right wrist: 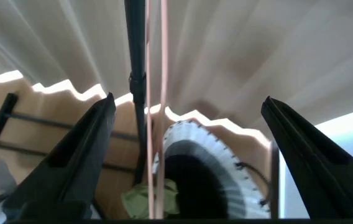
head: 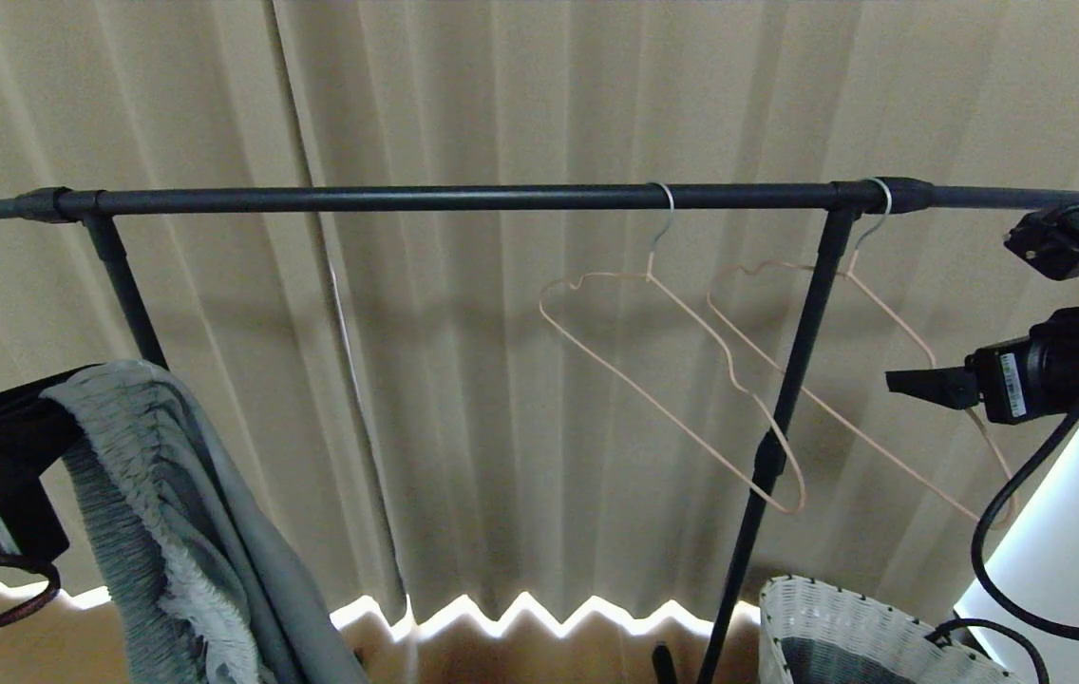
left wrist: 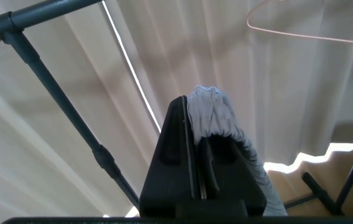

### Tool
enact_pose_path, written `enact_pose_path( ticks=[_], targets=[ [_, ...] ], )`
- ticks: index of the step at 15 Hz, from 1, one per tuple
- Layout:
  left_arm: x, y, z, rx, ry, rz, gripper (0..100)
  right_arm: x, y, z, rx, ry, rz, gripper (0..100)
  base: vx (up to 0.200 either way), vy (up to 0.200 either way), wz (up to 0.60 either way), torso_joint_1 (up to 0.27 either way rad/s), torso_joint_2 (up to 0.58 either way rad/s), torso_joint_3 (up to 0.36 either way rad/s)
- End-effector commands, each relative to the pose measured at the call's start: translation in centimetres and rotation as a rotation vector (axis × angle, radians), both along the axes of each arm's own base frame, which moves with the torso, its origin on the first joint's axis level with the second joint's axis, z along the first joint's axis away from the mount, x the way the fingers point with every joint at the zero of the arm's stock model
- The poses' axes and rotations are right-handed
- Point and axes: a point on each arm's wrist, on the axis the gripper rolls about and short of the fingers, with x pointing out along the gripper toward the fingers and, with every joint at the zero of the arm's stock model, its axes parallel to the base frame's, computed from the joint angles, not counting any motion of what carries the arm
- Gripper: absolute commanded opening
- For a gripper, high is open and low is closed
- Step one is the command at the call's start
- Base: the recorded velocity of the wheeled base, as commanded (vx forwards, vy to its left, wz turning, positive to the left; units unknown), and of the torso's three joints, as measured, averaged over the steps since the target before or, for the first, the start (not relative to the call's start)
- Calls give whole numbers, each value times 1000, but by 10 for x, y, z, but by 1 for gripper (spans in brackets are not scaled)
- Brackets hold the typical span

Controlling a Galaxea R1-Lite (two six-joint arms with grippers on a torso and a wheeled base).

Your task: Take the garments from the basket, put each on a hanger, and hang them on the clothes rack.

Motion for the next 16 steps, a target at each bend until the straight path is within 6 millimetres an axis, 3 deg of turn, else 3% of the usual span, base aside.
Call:
enact_pose_path(
  ticks=[1, 12, 13, 16],
  targets=[
    [-1, 0, 1, -2, -6, 0, 0, 10, 1, -7, 2, 29, 5, 100, 0, 0, 0, 0, 0, 0],
    [-4, 1, 3, -7, -20, -3, 0, 27, 4, -13, 12, 56, 28, 100, 0, 0, 0, 0, 0, 0],
    [-4, 1, 3, -7, -20, -3, 0, 28, 4, -13, 12, 56, 28, 0, 0, 0, 0, 0, 0, 0],
    [-5, 1, 3, -8, -23, -3, 0, 28, 4, -13, 13, 56, 30, 0, 0, 0, 0, 0, 0, 0]
  ],
)
